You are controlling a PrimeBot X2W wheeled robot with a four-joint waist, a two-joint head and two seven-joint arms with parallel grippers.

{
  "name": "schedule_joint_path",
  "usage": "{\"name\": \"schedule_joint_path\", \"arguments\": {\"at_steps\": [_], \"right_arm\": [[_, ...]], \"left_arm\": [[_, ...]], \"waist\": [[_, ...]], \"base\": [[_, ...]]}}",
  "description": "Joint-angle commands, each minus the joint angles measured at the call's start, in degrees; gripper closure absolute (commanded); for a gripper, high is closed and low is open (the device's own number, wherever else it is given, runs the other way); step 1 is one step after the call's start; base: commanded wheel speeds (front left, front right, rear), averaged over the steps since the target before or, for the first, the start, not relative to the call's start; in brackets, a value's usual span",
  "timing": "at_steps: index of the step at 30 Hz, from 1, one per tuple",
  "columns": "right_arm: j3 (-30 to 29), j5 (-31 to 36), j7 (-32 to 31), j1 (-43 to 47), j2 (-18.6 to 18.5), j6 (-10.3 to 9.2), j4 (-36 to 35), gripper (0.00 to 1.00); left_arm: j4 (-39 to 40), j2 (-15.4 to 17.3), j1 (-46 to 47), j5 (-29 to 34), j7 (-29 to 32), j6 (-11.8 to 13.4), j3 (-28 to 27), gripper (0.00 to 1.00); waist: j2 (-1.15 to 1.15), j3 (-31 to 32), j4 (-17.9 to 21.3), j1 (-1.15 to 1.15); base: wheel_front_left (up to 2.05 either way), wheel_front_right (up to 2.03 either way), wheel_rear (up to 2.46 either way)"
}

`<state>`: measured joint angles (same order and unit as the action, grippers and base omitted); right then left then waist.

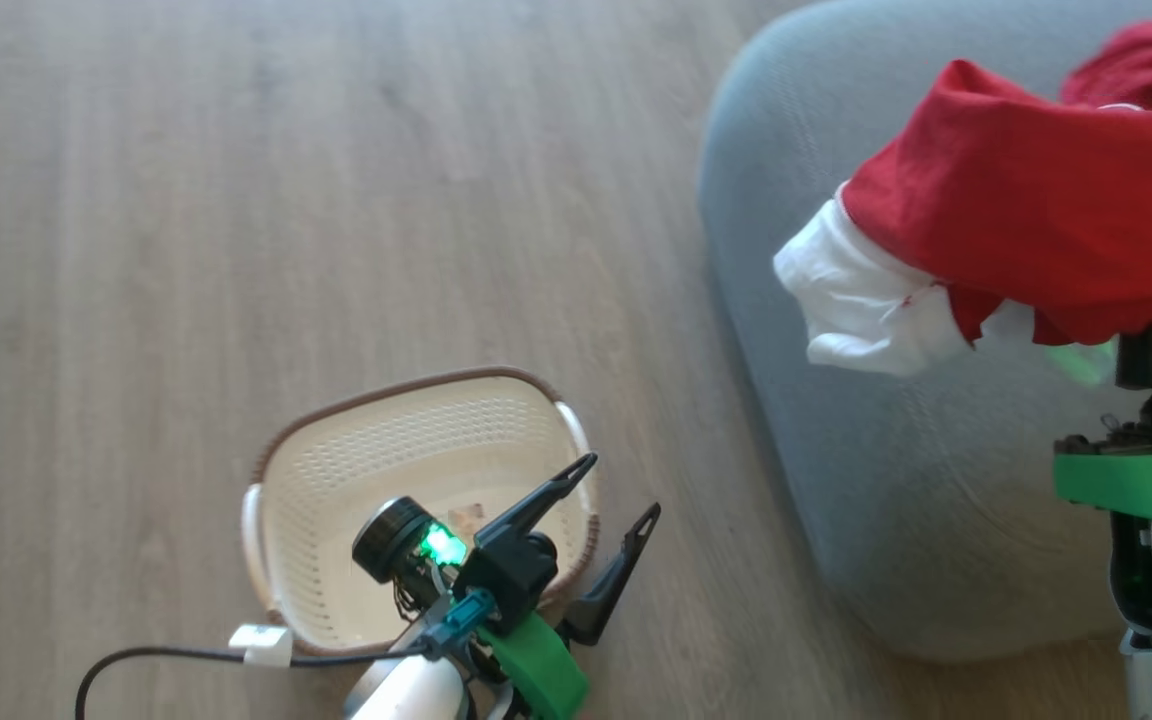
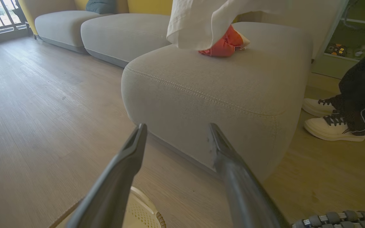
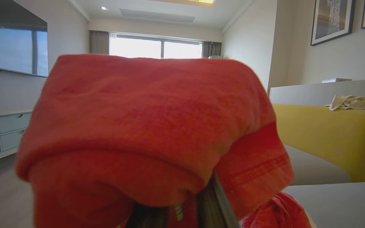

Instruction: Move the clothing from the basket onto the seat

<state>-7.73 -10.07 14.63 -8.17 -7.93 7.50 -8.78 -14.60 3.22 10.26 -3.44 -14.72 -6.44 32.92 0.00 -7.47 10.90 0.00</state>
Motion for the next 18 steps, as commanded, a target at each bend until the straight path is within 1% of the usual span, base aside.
{"name": "schedule_joint_path", "arguments": {"at_steps": [1, 9, 18], "right_arm": [[0.6, 0.1, 0.4, -2.4, 0.0, -0.01, -2.3, 1.0], [-0.8, 0.3, 0.4, -2.9, 1.3, -0.01, -2.6, 1.0], [-1.1, 0.7, 0.4, -2.2, 2.0, -0.01, -1.6, 1.0]], "left_arm": [[1.3, -0.3, 2.1, 0.3, -0.3, -0.2, -2.1, 0.0], [1.3, -0.2, 2.9, 1.1, -0.3, -0.5, -2.3, 0.0], [1.3, 0.0, 2.7, 1.0, -0.3, -0.7, -1.8, 0.0]], "waist": [[0.0, -1.7, 2.8, 0.0], [0.0, -2.9, 9.9, 0.0], [0.0, -0.8, 17.9, 0.0]], "base": [[0.0, 0.0, 0.0], [0.0, 0.0, 0.0], [0.0, 0.0, 0.0]]}}
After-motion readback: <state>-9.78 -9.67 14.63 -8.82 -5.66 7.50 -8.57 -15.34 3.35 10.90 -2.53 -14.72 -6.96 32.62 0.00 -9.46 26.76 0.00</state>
